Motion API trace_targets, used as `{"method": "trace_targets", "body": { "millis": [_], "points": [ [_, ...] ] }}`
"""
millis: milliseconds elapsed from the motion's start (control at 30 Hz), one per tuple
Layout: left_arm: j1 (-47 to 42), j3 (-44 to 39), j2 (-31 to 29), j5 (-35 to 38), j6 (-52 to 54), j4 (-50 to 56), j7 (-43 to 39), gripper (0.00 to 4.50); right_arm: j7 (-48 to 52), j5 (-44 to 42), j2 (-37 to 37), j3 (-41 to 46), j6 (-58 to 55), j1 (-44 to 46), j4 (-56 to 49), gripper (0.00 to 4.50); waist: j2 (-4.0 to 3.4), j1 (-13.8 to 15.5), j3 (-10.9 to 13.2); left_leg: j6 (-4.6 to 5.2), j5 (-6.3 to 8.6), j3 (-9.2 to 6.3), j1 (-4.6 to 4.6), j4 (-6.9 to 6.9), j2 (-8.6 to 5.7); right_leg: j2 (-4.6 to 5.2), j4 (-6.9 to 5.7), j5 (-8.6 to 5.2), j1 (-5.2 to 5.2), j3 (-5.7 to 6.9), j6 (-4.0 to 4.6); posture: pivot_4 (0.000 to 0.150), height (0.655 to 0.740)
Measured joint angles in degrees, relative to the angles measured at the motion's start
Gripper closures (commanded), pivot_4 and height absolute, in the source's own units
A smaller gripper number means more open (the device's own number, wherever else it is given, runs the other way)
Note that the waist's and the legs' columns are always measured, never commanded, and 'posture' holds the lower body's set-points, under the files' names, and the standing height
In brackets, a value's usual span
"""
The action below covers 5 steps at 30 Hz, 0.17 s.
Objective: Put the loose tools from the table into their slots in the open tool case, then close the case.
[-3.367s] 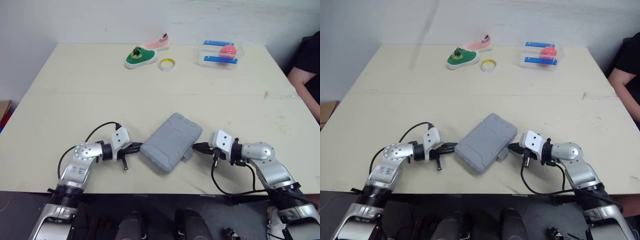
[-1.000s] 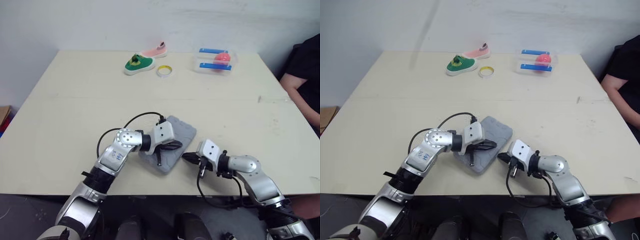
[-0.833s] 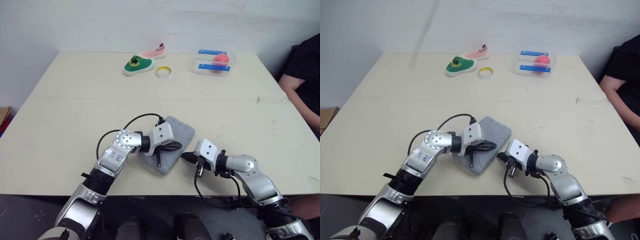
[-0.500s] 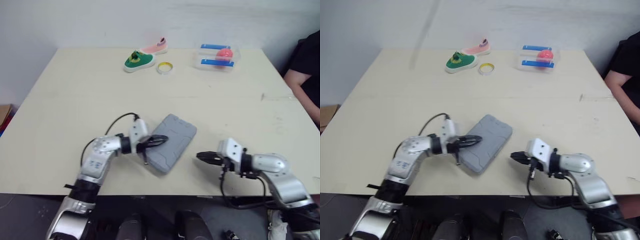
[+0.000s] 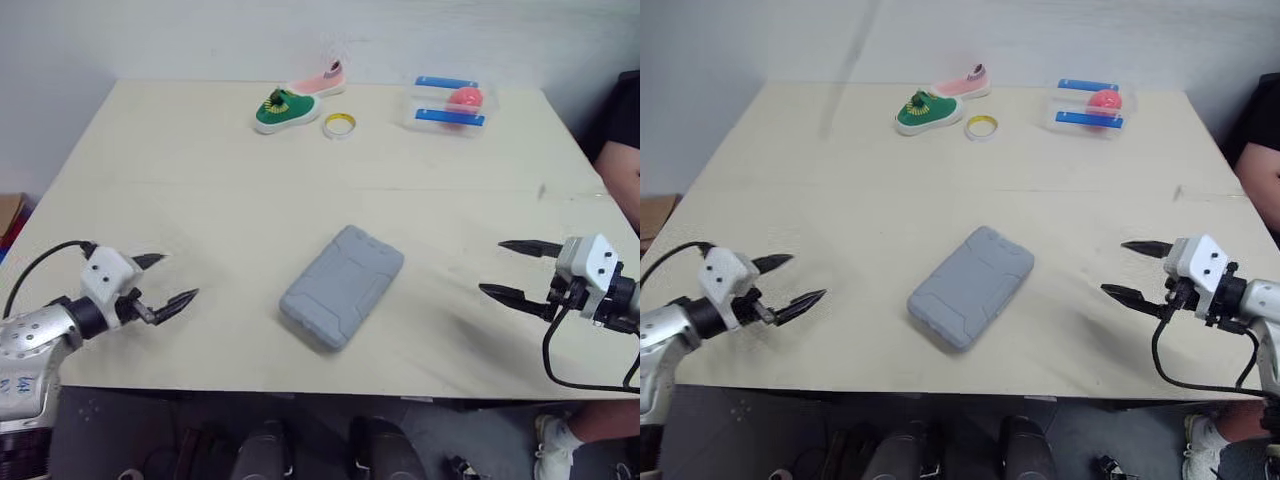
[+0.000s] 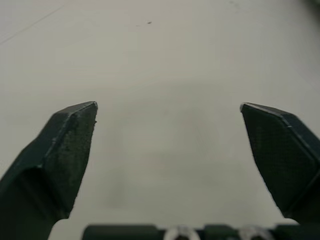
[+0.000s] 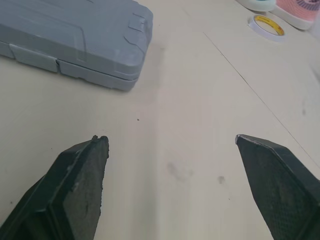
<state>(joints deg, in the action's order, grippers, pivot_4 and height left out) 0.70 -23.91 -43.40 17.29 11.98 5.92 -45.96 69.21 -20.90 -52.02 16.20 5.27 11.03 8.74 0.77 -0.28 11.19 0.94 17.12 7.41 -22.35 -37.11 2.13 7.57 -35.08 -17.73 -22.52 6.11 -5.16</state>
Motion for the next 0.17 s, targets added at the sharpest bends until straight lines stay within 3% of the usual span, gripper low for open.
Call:
{"method": "trace_targets", "body": {
  "millis": [167],
  "points": [
    [2.6,-3.4,2.1,0.8,0.3,3.0,3.0,0.0,1.0,0.0,0.0,-0.2,1.2,3.4,2.5,0.26,-0.1,0.1,0.1,0.22,-0.13,0.06,-0.01,0.0,0.0,-0.03,-0.01,0.0,-0.03,0.02,0.0,0.15,0.74]
  ]
}}
